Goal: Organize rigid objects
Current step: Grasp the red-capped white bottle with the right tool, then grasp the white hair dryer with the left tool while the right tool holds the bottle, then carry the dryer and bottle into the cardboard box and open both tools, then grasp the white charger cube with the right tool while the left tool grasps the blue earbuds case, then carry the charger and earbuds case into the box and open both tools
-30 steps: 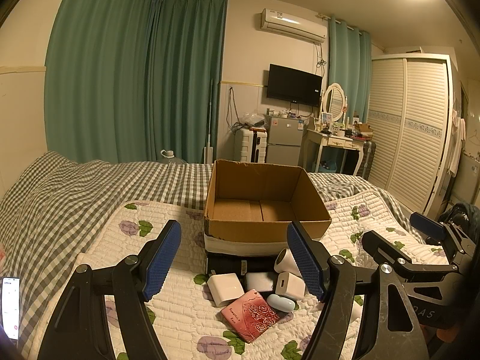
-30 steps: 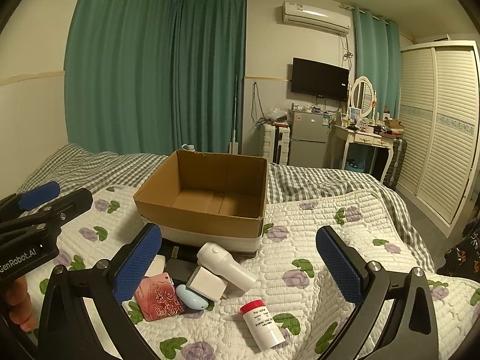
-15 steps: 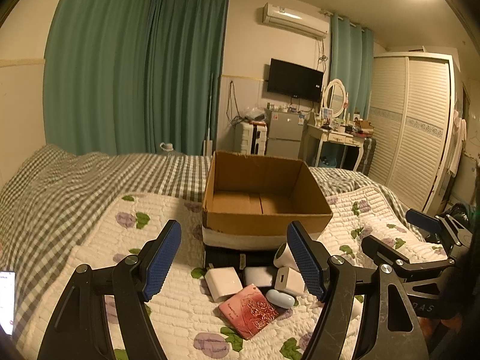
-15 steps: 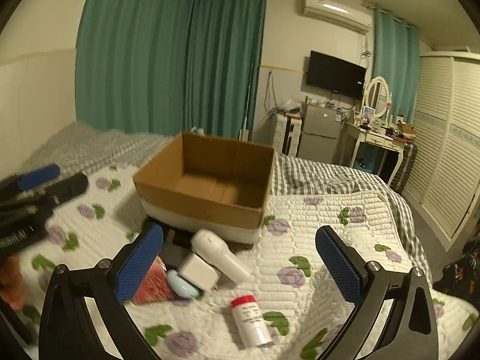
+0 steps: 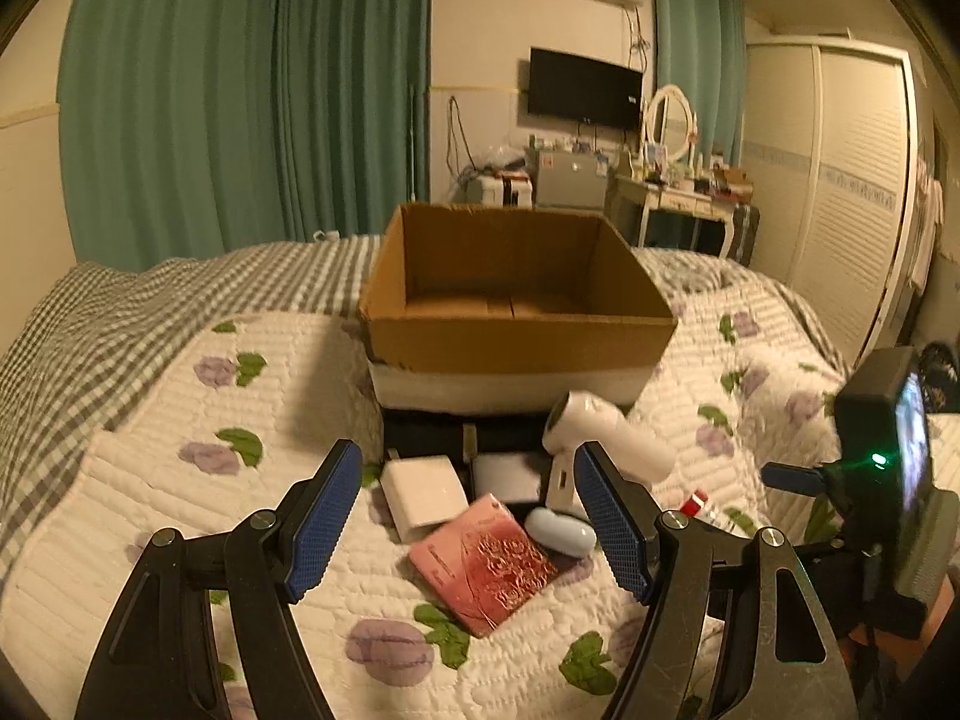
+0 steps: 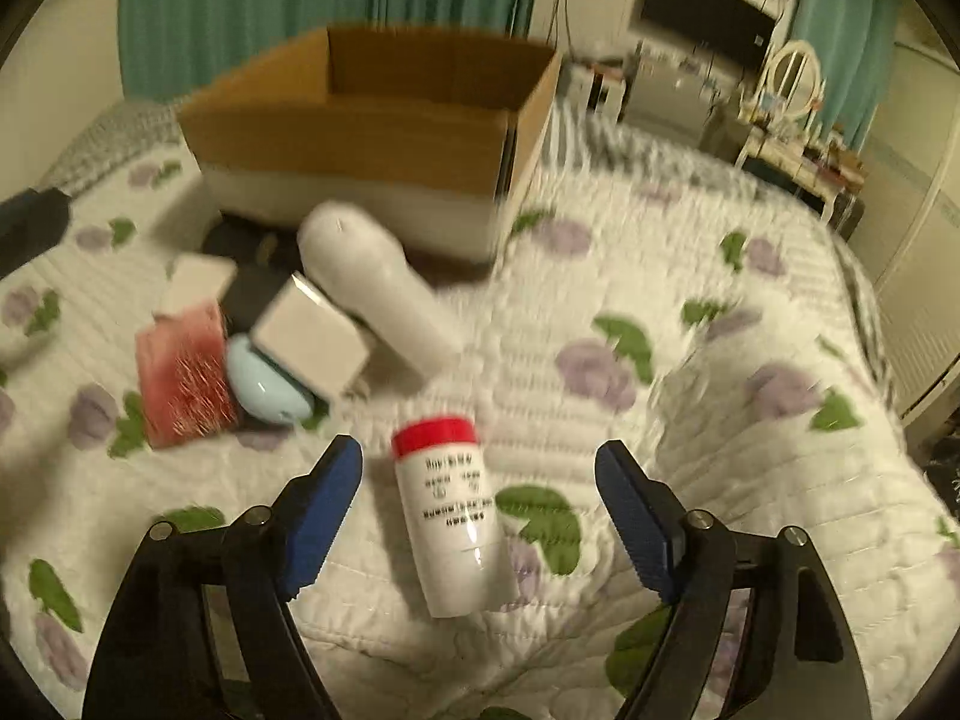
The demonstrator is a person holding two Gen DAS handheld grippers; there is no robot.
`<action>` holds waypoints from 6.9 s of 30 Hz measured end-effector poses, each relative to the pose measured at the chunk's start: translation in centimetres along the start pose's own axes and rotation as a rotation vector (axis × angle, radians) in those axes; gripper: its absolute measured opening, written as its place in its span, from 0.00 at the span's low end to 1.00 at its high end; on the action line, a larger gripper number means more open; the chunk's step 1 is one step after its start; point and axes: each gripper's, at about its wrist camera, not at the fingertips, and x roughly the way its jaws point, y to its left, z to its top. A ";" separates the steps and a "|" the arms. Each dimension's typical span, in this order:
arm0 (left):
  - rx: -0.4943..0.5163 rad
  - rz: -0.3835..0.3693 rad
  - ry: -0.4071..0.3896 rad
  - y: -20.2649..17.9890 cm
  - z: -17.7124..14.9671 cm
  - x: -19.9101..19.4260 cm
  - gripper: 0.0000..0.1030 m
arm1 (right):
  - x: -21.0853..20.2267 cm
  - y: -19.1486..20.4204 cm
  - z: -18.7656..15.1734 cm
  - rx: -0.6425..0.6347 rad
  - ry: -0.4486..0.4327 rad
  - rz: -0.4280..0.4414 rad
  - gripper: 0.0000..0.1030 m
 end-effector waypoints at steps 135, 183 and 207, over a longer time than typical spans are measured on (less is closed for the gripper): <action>-0.108 0.099 0.187 4.4 0.7 3.9 0.64 | 2.6 4.8 3.9 -0.301 -0.041 0.189 0.69; 0.168 -0.107 0.326 -6.6 -4.6 10.9 0.53 | -0.5 -1.3 3.8 -0.068 -0.021 0.183 0.41; -0.005 0.017 0.069 -3.0 1.8 0.6 0.53 | -6.9 -1.7 5.6 -0.050 -0.186 0.129 0.40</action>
